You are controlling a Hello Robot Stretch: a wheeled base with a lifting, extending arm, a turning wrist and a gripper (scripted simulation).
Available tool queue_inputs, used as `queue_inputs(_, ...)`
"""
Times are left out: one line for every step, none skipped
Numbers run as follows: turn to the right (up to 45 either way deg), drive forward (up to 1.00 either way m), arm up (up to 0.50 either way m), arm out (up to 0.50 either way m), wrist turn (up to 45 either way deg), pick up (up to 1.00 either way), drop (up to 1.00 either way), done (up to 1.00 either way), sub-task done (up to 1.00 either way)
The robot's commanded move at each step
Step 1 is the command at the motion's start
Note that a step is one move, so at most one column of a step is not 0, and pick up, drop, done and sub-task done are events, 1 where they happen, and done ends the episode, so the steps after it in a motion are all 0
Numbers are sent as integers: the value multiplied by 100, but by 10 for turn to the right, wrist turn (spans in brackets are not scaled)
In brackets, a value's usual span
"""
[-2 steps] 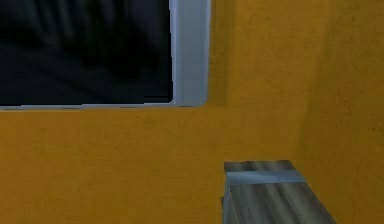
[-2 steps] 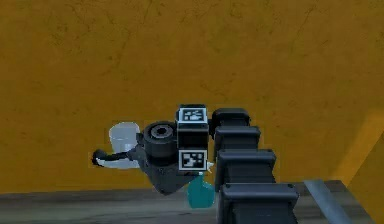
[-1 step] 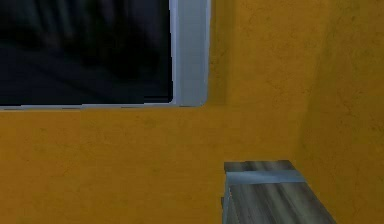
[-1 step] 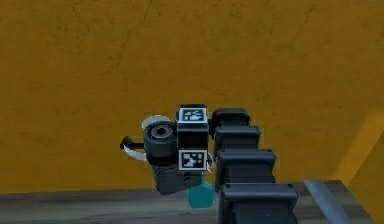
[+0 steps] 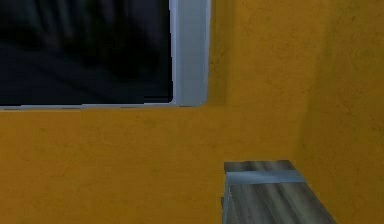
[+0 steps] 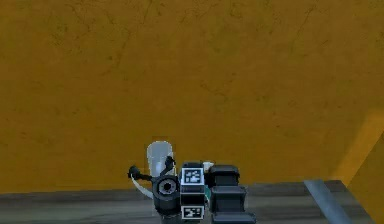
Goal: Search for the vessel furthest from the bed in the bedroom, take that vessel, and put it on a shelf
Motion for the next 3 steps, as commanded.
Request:
queue_inputs(0, 0, -32, 0, 0, 0, 0, 0, 0)
queue_inputs(0, 0, 0, 0, 0, 0, 100, 0, 0)
queue_inputs(0, 0, 10, 0, 0, 0, 0, 0, 0)
